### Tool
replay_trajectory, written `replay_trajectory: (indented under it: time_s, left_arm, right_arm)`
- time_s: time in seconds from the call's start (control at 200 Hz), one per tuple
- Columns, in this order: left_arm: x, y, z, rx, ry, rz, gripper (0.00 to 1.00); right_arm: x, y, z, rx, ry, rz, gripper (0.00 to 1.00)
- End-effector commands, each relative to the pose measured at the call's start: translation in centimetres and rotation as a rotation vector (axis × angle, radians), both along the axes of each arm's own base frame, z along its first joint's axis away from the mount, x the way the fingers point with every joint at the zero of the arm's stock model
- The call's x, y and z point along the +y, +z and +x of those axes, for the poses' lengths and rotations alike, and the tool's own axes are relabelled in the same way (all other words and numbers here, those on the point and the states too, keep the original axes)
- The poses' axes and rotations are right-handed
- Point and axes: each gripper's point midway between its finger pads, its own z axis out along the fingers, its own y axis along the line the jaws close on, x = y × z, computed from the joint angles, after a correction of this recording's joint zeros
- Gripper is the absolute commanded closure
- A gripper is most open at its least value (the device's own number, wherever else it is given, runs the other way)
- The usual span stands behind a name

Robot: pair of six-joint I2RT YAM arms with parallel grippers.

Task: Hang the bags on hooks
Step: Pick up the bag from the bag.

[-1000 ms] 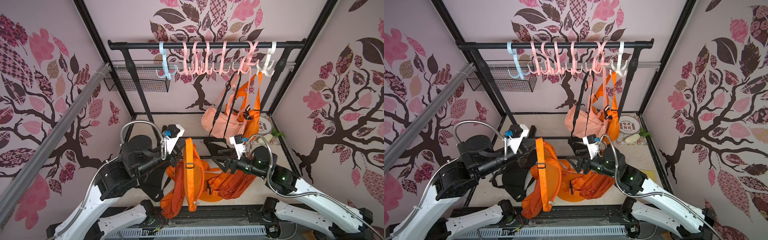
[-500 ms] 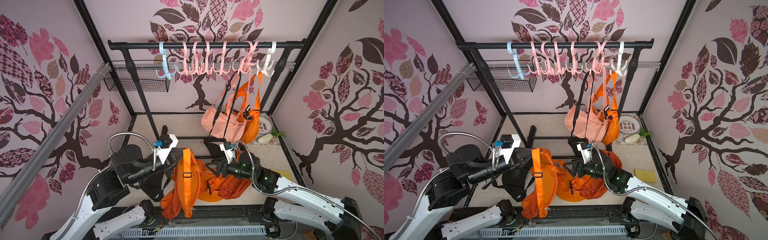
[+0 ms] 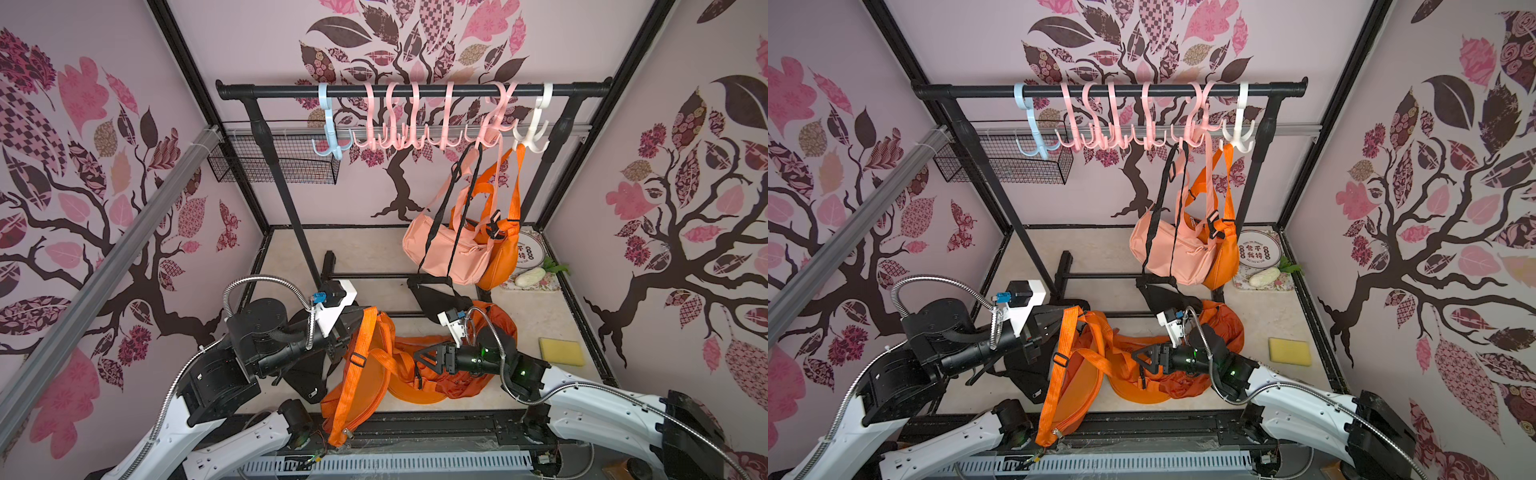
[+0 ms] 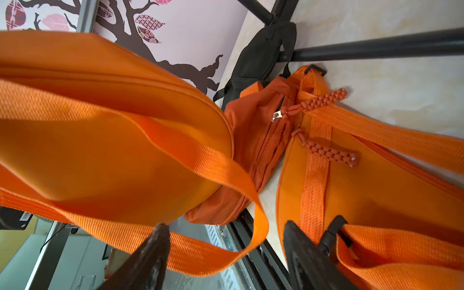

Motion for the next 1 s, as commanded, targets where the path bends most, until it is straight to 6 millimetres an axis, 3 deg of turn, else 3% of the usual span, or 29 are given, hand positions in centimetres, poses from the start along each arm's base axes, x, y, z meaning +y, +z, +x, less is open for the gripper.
replay_trajectory:
  time_s: [0.0, 0.245, 0.55, 0.715, 0.995]
  left_arm:
    - [-0.4, 0.5, 0.1, -0.020, -0.008, -0.034, 1.00]
    - [-0.5, 1.2, -0.1, -0.031, -0.021, -0.061, 1.00]
    - [-0.4, 1.2, 0.0, -0.041, -0.014, -0.069, 1.00]
    - [-0.4, 1.4, 0.0, -0.053, -0.014, -0.084, 1.00]
    - [-0.7, 1.8, -0.2, -0.061, -0.032, -0.114, 1.00]
  right_arm:
    - [0.9, 3.5, -0.1, -0.066, 0.030, 0.119, 0.26]
    - [2.5, 0.2, 0.0, 0.016, 0.075, 0.092, 0.30]
    - [3.7, 0.0, -0.2, 0.035, 0.109, 0.117, 0.36]
    - [4.6, -1.3, -0.7, 0.069, 0.127, 0.110, 0.46]
    - [5.7, -1.9, 0.3, 0.106, 0.110, 0.110, 0.45]
